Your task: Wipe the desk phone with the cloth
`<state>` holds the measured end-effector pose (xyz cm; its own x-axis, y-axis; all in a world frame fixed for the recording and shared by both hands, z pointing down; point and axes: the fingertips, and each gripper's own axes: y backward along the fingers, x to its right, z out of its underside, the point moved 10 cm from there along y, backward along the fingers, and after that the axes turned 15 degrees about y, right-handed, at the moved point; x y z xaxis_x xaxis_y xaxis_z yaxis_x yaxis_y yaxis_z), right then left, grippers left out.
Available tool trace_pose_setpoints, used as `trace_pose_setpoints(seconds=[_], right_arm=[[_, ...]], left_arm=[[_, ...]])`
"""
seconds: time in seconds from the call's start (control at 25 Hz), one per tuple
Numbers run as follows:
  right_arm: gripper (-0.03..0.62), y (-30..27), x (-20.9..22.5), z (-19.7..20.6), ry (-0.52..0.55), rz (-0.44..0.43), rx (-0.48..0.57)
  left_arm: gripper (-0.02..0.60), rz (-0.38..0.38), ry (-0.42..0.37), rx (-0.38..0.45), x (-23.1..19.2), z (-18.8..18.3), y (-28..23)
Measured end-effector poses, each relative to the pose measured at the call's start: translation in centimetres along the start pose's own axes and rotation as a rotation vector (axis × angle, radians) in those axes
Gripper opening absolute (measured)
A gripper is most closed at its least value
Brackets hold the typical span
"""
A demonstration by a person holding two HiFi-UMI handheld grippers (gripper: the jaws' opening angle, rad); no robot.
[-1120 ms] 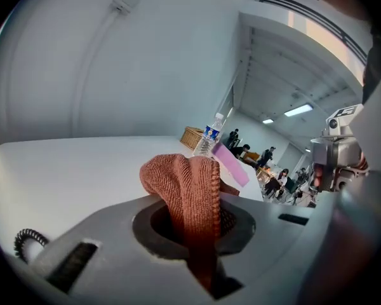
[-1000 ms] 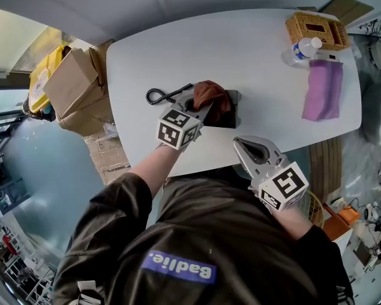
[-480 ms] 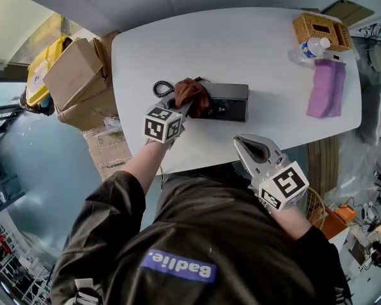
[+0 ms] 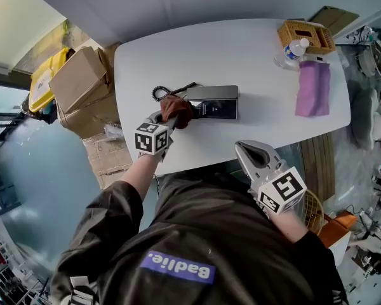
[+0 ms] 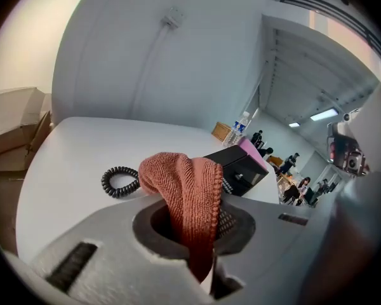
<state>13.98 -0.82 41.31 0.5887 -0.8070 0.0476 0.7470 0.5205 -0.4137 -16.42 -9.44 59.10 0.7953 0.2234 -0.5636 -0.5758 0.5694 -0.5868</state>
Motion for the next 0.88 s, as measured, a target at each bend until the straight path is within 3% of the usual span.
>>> trace_pose_setpoints(seconds=[0.36, 0.68, 0.88], right_arm=[[0.026, 4.9, 0.6, 0.6, 0.009, -0.094, 0.122], [0.026, 7.0, -2.1, 0.2, 0.05, -0.197, 0.192], [0.026, 7.4, -4.1, -0.6, 0.084, -0.206, 0.203]], left_arm=[[0.032, 0.007, 0.021, 0.182, 10.8, 3.6, 7.0], [0.032, 0.081, -0.087, 0.32, 20.2, 4.8, 13.0], [0.032, 0.162, -0.118, 0.384, 23.4, 5.6, 16.9]])
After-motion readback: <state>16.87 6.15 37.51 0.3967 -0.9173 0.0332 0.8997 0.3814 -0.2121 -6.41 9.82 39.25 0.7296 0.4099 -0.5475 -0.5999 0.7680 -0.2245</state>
